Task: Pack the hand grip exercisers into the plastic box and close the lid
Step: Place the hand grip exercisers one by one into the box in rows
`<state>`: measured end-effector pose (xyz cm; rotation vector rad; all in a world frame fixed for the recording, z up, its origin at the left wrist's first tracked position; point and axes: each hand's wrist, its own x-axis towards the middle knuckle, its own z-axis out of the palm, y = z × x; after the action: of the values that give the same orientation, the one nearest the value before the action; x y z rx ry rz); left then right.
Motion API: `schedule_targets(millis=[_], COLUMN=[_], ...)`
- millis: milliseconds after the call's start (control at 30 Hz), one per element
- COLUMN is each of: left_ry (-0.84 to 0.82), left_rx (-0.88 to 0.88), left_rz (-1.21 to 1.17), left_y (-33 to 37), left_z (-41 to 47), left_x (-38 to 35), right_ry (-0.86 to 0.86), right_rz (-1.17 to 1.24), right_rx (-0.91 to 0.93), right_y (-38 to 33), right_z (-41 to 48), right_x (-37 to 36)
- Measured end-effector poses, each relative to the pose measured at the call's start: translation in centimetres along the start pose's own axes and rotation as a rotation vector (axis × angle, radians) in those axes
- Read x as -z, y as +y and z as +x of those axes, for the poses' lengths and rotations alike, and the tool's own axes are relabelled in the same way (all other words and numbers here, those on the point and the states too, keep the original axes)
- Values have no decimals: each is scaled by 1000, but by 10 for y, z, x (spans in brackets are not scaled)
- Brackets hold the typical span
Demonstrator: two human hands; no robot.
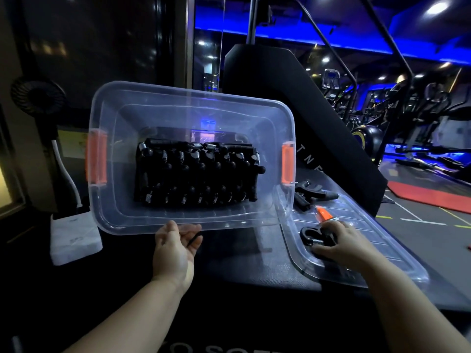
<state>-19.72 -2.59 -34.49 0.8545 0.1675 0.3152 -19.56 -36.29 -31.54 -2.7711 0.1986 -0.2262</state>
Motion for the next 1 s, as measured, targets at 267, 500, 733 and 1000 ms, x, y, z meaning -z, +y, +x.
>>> schedule_targets(millis=[267,500,733,1000], left_ry=[6,1,10,36], left_rx=[2,2,9,16], left_rz=[-1,0,-3,-26], left_y=[0,1,2,1], left_z=[0,-1,-3,-5], left_x=[-2,-1,-2,-2], right_ry=[41,161,301,418], right_rz=[-64,-89,-51,89], right_rx=[109,195,262,301], right_y=[-7,-14,-42,-76], right_z=[-7,-14,-29,-45], right_x=[-4,-5,6,21])
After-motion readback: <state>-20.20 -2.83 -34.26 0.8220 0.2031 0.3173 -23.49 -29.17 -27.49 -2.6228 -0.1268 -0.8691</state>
